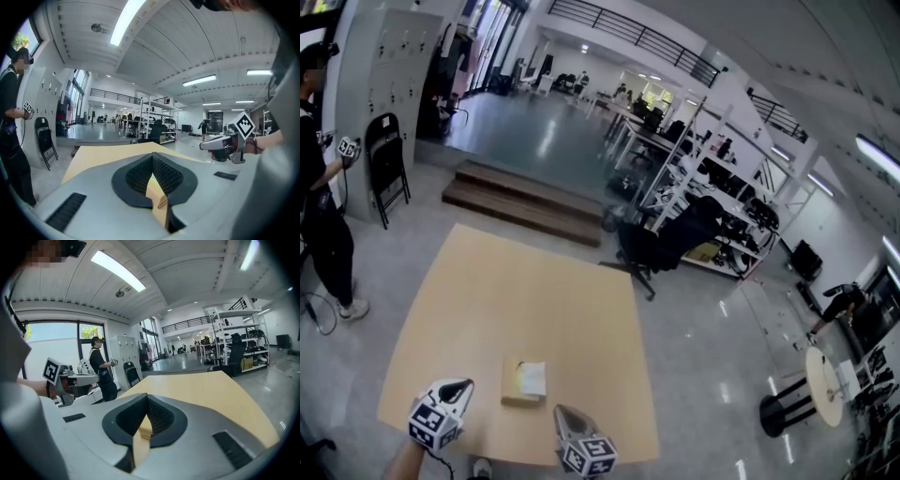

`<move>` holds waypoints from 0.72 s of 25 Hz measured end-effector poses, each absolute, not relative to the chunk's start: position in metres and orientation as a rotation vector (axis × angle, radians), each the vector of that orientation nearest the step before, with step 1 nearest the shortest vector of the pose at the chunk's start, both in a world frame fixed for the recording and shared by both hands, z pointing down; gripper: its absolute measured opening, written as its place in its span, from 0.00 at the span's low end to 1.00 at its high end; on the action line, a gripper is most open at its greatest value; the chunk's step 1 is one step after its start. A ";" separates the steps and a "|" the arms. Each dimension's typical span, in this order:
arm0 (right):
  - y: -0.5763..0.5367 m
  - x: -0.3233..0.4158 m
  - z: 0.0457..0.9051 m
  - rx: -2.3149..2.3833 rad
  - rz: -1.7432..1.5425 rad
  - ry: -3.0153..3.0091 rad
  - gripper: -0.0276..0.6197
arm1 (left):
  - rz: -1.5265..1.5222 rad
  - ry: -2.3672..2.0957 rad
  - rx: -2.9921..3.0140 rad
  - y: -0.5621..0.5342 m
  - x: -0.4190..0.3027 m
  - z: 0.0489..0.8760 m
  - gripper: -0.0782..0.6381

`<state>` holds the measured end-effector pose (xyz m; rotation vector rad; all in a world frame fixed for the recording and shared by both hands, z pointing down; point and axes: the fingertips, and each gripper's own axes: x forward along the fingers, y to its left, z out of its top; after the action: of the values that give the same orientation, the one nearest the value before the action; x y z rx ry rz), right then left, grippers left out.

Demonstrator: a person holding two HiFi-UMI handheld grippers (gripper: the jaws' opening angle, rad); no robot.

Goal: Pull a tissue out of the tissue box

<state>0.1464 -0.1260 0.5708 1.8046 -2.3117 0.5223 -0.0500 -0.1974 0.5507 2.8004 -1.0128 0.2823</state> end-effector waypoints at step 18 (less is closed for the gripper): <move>-0.168 0.158 0.608 1.761 0.618 -2.290 0.05 | 0.345 -0.956 2.712 -0.232 -0.024 0.597 0.12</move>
<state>0.1575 -0.1685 0.6075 1.7610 -2.2903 0.6183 -0.0235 -0.2324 0.5968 2.7119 -0.9560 0.3453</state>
